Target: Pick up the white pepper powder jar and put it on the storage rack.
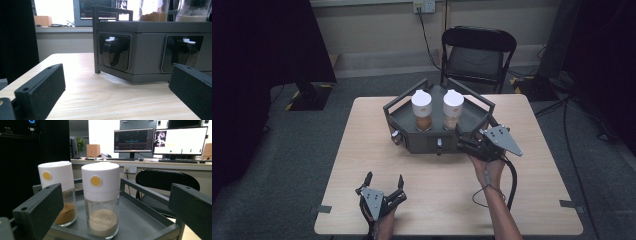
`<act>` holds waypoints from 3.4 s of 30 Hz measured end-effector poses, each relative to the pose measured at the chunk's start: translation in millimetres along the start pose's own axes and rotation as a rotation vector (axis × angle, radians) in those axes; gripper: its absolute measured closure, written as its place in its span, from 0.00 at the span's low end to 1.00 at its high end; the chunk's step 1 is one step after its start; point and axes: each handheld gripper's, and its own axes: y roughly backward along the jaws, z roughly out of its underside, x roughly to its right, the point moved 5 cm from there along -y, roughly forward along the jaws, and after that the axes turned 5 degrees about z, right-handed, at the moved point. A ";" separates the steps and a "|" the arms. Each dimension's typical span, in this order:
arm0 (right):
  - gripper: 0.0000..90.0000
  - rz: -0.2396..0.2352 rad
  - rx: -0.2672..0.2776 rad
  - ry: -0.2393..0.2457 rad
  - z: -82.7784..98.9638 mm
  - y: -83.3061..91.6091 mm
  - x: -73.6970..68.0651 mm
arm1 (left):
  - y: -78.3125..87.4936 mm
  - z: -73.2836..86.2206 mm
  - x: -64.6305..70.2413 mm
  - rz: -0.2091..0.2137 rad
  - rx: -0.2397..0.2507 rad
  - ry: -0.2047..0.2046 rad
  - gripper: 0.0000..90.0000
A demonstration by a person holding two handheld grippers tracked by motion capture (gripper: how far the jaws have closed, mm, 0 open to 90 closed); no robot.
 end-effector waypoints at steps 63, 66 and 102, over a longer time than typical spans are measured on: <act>0.00 0.112 0.006 0.022 76.1 84.7 -10.0 | 0.0 0.2 0.0 0.000 0.002 0.001 0.00; 0.00 0.117 0.009 0.022 82.2 87.0 -10.5 | 0.0 0.2 0.0 0.000 0.002 0.001 0.00; 0.00 0.180 -0.037 0.019 129.8 99.7 -15.5 | 0.0 0.2 0.1 0.000 0.002 0.001 0.00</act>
